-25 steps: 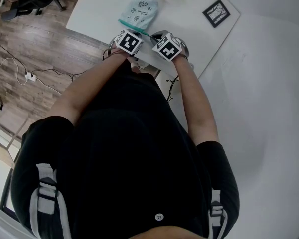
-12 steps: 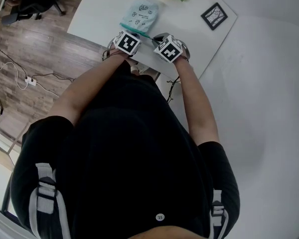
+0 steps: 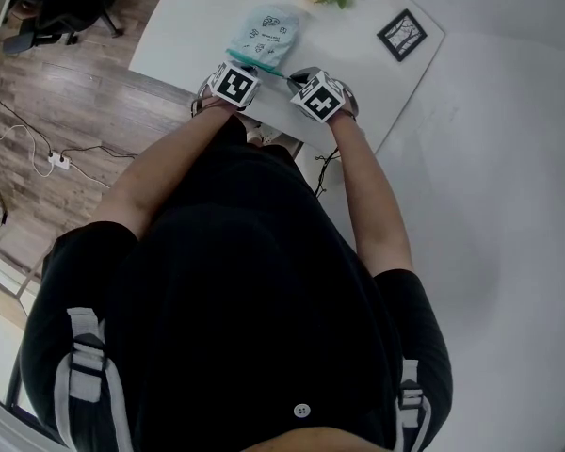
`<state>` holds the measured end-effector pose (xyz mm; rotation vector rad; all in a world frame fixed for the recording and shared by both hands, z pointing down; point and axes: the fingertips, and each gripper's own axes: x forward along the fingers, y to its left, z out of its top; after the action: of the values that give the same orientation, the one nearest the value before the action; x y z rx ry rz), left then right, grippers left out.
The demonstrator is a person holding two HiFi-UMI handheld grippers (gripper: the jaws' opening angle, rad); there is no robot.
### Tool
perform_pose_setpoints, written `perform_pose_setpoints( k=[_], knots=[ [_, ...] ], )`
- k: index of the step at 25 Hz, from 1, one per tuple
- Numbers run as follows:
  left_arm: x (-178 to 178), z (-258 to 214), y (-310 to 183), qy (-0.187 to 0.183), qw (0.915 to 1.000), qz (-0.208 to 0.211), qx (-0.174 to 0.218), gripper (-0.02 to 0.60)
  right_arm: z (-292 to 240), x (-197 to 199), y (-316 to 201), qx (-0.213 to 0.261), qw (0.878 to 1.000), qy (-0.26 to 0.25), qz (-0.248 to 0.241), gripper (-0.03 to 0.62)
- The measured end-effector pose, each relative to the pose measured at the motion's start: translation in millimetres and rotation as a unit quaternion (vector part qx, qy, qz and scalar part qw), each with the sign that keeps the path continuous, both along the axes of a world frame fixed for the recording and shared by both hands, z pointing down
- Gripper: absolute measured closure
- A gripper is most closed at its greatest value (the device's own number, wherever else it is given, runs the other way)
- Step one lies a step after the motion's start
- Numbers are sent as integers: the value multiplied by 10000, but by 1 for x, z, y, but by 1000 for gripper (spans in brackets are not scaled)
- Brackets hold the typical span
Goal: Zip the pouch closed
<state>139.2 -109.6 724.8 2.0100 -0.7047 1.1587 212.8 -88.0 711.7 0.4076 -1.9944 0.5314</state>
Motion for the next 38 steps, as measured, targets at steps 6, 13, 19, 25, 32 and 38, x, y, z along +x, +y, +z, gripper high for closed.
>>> perform_pose_setpoints(
  k=[6, 13, 19, 25, 32, 38],
  knots=[
    [-9, 2, -5, -53, 10000, -48, 16, 571, 1, 1, 0, -38, 9999, 98, 50, 580],
    [-13, 1, -9, -44, 9999, -79, 47, 571, 2, -1, -1, -87, 9998, 168, 109, 580],
    [-19, 2, -9, -93, 9999, -103, 60, 571, 5, -4, 2, -123, 9997, 175, 137, 580],
    [-34, 5, -16, -150, 9995, -257, 81, 571, 5, 0, 3, -153, 9994, 237, 180, 580],
    [-46, 9, -21, -177, 9989, -418, 76, 571, 9, 7, 3, -177, 9990, 296, 300, 580],
    [-63, 13, -34, -301, 9979, -525, 210, 571, 8, 15, 3, -216, 9983, 251, 480, 582]
  ],
)
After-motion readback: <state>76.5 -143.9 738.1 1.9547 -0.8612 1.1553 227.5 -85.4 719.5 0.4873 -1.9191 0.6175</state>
